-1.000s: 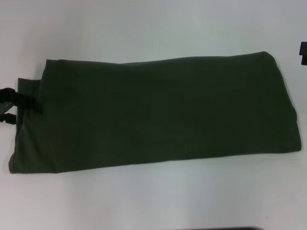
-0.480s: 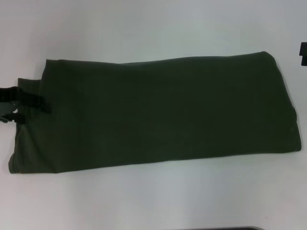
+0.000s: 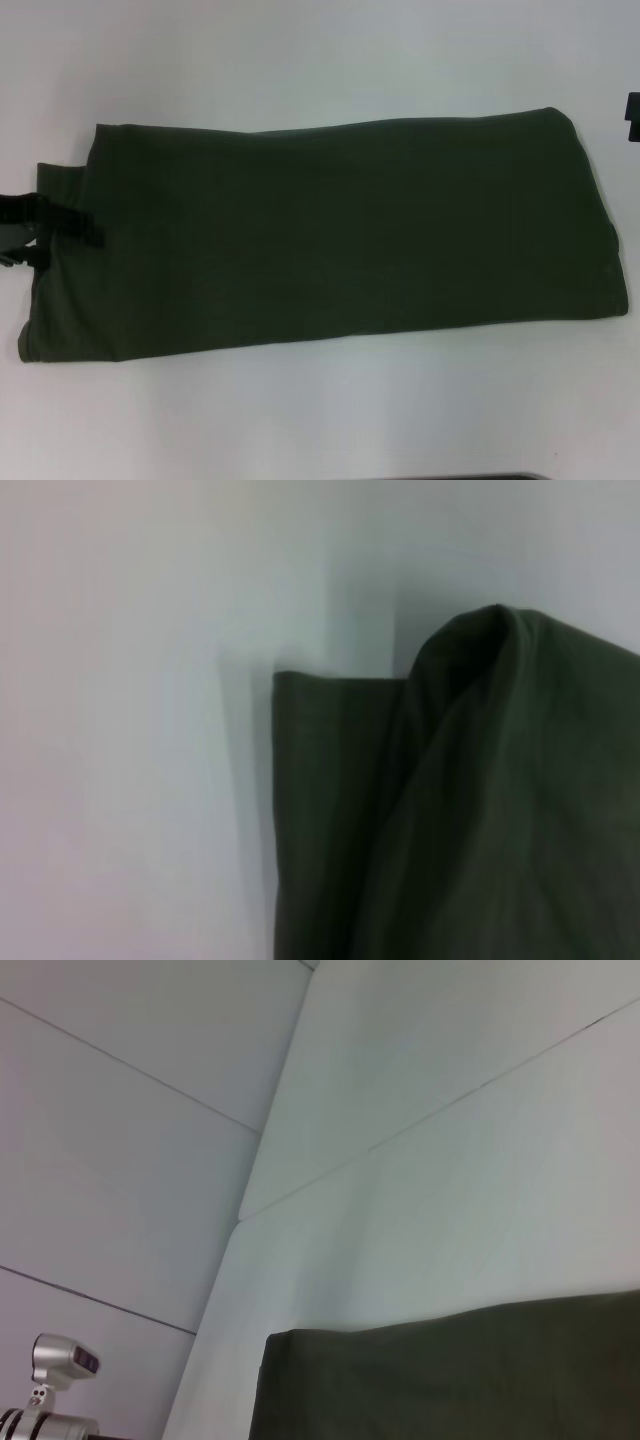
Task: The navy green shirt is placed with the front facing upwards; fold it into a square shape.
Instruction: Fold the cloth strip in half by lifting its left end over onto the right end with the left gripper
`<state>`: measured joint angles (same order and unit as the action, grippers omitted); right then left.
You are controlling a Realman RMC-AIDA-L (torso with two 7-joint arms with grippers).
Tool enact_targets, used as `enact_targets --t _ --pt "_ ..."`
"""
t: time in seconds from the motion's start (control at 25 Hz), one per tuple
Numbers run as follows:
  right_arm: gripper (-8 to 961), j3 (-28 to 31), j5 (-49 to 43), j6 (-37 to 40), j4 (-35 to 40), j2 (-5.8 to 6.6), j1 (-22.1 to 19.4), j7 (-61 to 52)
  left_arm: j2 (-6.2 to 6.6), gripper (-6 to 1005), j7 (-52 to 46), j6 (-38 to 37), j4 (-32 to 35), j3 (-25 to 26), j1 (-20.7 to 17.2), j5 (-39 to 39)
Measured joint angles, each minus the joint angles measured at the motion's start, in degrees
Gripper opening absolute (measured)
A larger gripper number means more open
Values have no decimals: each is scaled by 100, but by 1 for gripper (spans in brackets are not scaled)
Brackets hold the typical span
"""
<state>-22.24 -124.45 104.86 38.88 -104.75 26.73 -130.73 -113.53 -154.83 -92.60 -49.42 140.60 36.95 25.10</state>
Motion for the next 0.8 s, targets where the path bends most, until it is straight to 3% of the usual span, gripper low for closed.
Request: enact_targets --t 0.4,0.8 --pt "671 0 0 10 6 0 -1 -43 -30 873 -73 -221 -555 62 -7 18" --pt "671 0 0 24 4 5 -1 -70 -154 873 -56 -240 -437 2 43 -30"
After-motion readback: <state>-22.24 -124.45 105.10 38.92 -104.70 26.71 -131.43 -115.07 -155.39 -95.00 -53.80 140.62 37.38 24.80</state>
